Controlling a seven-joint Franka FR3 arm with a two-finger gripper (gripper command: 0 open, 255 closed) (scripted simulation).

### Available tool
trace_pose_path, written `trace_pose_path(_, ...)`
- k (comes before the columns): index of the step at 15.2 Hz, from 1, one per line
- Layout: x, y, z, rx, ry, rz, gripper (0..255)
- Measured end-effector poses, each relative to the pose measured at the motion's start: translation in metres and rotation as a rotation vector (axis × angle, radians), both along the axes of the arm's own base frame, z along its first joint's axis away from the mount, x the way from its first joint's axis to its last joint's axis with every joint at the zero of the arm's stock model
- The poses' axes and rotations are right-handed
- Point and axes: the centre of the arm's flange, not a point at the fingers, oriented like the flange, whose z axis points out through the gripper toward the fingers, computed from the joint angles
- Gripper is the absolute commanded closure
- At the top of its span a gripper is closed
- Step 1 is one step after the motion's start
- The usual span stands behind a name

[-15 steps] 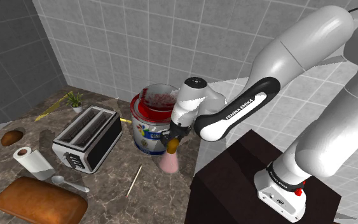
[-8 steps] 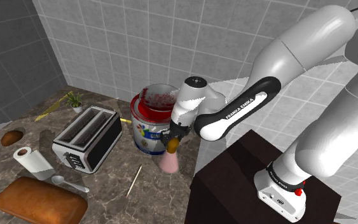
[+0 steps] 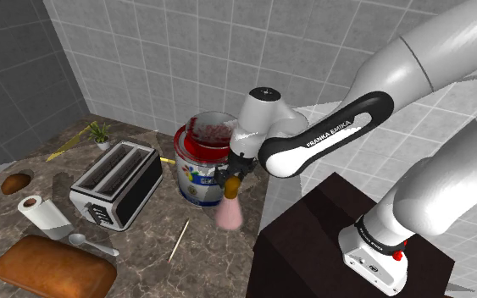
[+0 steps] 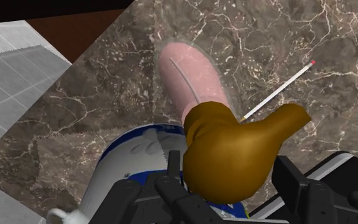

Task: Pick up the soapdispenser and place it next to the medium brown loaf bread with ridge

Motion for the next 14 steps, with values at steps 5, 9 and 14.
trace_pose_path(5,0.002,0.003,0.026,0.0,0.0,0.0,255)
trace_pose_path(9,-0.001,0.001,0.048,0.0,0.0,0.0,255)
trace_pose_path(14,0.0,0.002,0.074,0.0,0.0,0.0,255)
